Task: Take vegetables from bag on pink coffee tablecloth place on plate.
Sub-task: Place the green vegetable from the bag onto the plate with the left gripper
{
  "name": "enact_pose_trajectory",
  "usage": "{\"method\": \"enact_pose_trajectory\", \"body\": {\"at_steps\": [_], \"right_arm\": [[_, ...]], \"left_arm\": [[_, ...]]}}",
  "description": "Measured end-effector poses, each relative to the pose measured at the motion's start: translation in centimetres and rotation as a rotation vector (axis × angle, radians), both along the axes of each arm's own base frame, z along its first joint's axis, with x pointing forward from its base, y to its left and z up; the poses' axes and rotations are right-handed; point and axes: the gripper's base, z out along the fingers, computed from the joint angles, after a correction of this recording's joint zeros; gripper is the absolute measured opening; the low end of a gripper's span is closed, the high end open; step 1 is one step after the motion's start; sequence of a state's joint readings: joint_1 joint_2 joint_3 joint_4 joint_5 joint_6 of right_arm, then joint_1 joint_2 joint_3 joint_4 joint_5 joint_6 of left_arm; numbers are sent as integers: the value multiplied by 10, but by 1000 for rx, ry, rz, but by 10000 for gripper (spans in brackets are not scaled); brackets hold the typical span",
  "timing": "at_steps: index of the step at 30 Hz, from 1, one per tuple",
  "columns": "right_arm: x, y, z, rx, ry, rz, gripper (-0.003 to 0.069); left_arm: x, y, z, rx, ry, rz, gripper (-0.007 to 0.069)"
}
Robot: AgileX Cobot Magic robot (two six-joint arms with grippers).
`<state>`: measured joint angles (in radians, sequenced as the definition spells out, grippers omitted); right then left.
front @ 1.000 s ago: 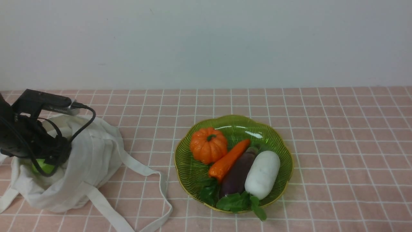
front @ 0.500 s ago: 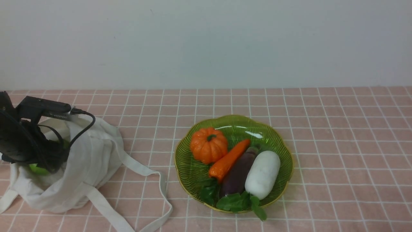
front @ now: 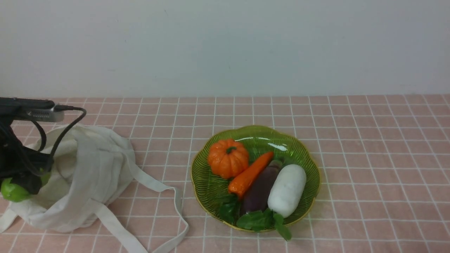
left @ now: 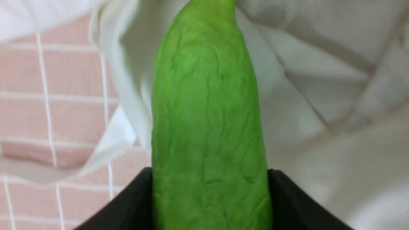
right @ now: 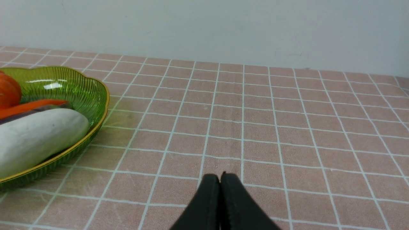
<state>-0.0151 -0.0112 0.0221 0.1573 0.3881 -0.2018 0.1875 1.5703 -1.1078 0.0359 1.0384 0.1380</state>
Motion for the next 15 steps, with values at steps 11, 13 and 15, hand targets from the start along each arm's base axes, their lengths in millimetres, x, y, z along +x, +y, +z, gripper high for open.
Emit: {"method": "enact_pose_trajectory", "body": {"at_steps": [11, 13, 15], "right_arm": [[0, 0, 0, 0, 0, 0, -15], [0, 0, 0, 2, 0, 0, -15], [0, 0, 0, 2, 0, -1, -15]], "left_arm": [[-56, -63, 86, -188, -261, -146, 377], [-58, -90, 94, -238, -329, -240, 377], [-57, -113, 95, -267, -360, -322, 377]]}}
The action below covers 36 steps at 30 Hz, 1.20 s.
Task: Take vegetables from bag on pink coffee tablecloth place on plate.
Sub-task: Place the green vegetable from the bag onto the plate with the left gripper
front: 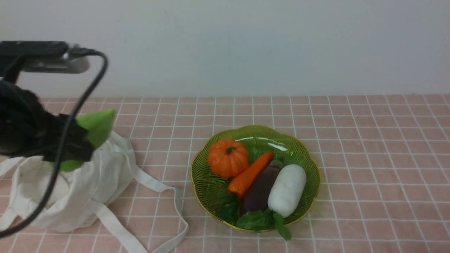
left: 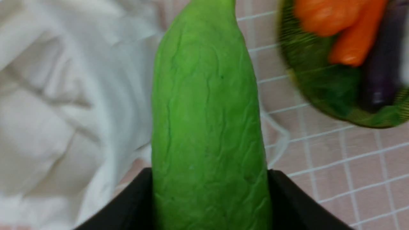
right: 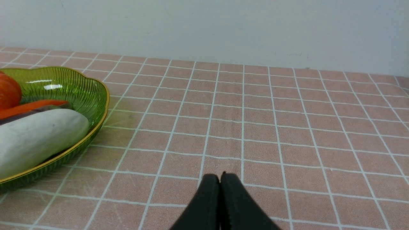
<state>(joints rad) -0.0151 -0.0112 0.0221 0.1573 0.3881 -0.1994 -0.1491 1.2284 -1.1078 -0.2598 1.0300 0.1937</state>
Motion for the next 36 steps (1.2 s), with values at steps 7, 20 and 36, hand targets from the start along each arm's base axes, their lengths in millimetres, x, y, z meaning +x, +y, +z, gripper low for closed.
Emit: {"method": "enact_pose_trajectory", "body": {"at_steps": [7, 20, 36], "right_arm": [[0, 0, 0, 2, 0, 0, -15], [0, 0, 0, 3, 0, -1, -15], [0, 0, 0, 3, 0, -1, -15]], "left_arm": [[25, -105, -42, -32, -91, -273, 377], [85, -189, -146, 26, -63, -367, 377], [94, -185, -81, 25, -16, -327, 451]]}}
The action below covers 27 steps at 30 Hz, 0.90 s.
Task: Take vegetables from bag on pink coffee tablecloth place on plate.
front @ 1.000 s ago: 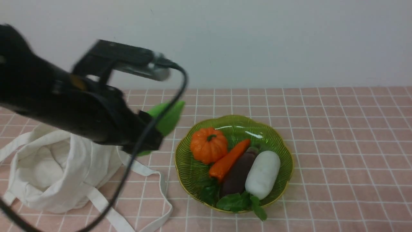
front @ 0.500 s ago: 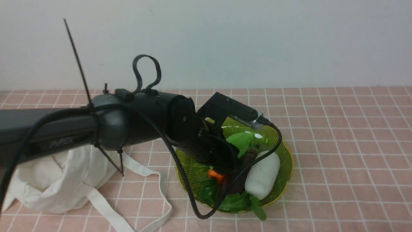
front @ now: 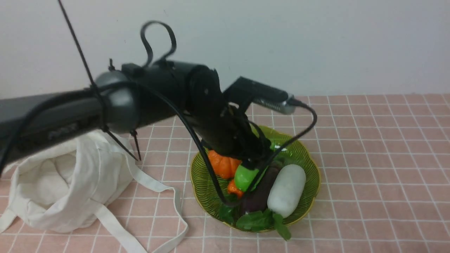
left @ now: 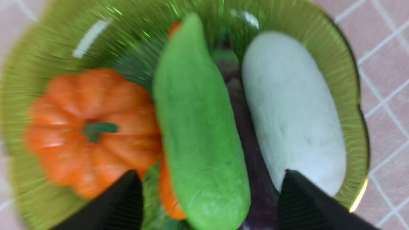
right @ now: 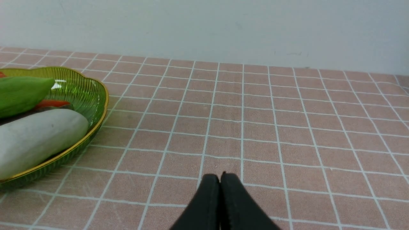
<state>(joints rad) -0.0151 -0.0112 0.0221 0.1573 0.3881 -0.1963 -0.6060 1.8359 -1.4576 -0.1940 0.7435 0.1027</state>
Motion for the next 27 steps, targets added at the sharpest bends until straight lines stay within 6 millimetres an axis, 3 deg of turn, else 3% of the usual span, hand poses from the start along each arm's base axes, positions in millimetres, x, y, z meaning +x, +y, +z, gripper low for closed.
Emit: {"method": "enact_pose_trajectory", "body": {"at_steps": [4, 5, 6, 8, 9, 10, 12, 15, 19, 22, 27], "right_arm": [[0, 0, 0, 0, 0, 0, -15], [0, 0, 0, 0, 0, 0, -15], [0, 0, 0, 0, 0, 0, -15], [0, 0, 0, 0, 0, 0, -15], [0, 0, 0, 0, 0, 0, -15], [0, 0, 0, 0, 0, 0, -15], [0, 0, 0, 0, 0, 0, -15], [0, 0, 0, 0, 0, 0, -15], [0, 0, 0, 0, 0, 0, -15], [0, 0, 0, 0, 0, 0, -15], [0, 0, 0, 0, 0, 0, -15]], "left_arm": [[-17, 25, 66, -3, -147, 52, 118], [-20, 28, 73, -8, -165, 56, 105], [-32, 38, 98, -37, -225, 73, 40], [-54, 53, 130, -100, -313, 88, 9], [-56, 55, 133, -108, -321, 91, 7], [-75, 68, 151, -166, -390, 101, -4], [-95, 82, 165, -222, -452, 111, -5], [-131, 107, 166, -301, -526, 132, -5], [-165, 129, 146, -370, -575, 142, -5], [-188, 143, 130, -407, -573, 151, -5], [-215, 161, 123, -426, -603, 142, -5]]}}
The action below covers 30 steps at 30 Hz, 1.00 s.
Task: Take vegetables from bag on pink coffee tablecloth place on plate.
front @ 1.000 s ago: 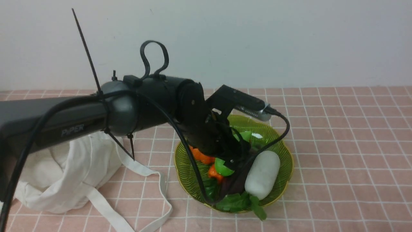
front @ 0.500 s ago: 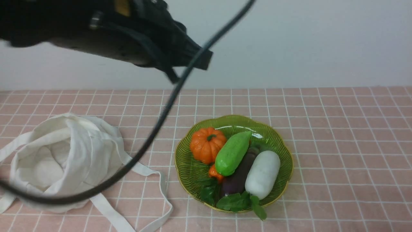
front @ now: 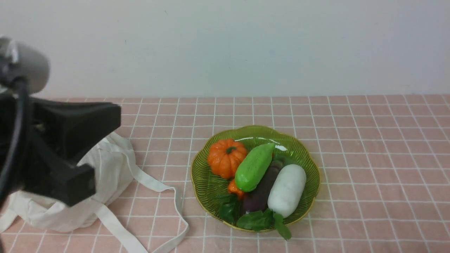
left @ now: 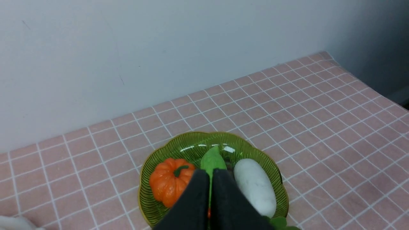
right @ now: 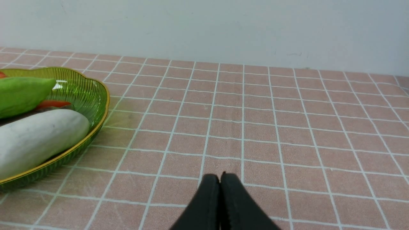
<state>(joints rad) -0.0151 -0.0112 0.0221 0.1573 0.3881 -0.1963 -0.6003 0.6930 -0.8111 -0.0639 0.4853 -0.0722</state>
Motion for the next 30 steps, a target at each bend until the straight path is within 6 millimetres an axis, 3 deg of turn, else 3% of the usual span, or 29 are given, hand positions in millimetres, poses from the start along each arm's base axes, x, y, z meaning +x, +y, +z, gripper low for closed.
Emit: {"method": "enact_pose_trajectory", "body": {"at_steps": [10, 14, 17, 20, 22, 23, 26, 27, 30], "right_arm": [[0, 0, 0, 0, 0, 0, -15], [0, 0, 0, 0, 0, 0, -15], [0, 0, 0, 0, 0, 0, -15], [0, 0, 0, 0, 0, 0, -15], [0, 0, 0, 0, 0, 0, -15], [0, 0, 0, 0, 0, 0, -15], [0, 0, 0, 0, 0, 0, -15], [0, 0, 0, 0, 0, 0, -15], [0, 0, 0, 0, 0, 0, -15]], "left_arm": [[-38, 30, 7, 30, -76, 22, -5], [-46, 39, -1, 35, -107, 51, -5], [-53, 50, -29, 19, -122, 135, -5], [-58, 61, -76, 17, -123, 276, -5], [-59, 65, -96, 26, -110, 326, -5], [-60, 67, -116, 34, -94, 372, -5], [-63, 72, -152, 51, -60, 448, -5], [-62, 73, -178, 70, -16, 481, -5], [-61, 74, -205, 90, 48, 496, -5]]}}
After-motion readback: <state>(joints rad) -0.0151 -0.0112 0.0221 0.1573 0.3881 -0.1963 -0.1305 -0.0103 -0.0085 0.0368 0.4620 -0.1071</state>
